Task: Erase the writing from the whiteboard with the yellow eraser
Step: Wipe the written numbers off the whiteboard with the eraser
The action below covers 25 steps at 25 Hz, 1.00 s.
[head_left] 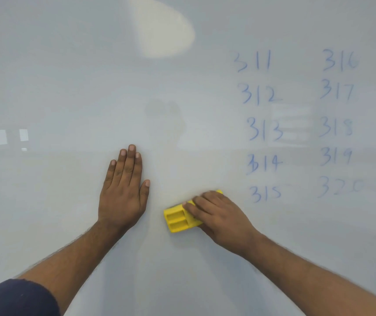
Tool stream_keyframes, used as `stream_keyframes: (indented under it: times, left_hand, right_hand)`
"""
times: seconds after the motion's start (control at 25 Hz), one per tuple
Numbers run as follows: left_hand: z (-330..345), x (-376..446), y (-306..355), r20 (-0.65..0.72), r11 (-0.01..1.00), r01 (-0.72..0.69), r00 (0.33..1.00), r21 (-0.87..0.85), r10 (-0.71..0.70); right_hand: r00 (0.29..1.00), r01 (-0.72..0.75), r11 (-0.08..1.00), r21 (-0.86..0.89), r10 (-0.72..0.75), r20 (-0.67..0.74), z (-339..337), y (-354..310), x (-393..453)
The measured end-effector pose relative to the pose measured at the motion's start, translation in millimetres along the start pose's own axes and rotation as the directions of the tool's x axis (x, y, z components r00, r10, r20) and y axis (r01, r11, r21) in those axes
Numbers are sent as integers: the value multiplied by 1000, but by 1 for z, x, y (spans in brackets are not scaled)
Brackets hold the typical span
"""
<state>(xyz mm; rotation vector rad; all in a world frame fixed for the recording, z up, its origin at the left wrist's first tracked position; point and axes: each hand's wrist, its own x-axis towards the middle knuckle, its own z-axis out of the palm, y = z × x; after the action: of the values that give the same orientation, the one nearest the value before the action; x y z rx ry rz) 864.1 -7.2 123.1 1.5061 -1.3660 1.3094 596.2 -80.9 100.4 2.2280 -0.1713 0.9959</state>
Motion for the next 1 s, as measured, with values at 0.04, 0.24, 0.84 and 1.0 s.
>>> stream_keyframes:
  times: [0.04,0.24,0.84,1.0]
  left_hand:
    - [-1,0,0,5,1000,0,1000,-1,0]
    - [-2,-1,1,6,1000,-5,1000,5,5]
    - [-6,-2,7,25,999,27,999,41,-28]
    - [-15,5,18,21,998,39,999,52,-40]
  right_hand:
    - [998,53,998,-21,-53,28,-3,4,-9]
    - [982,182,979,-91,-175,76,-26,47,3]
    - [979,168,986,-23,-164,124,-21,52,-47]
    - [963,142,990,25,-144,227,-42,77,-58]
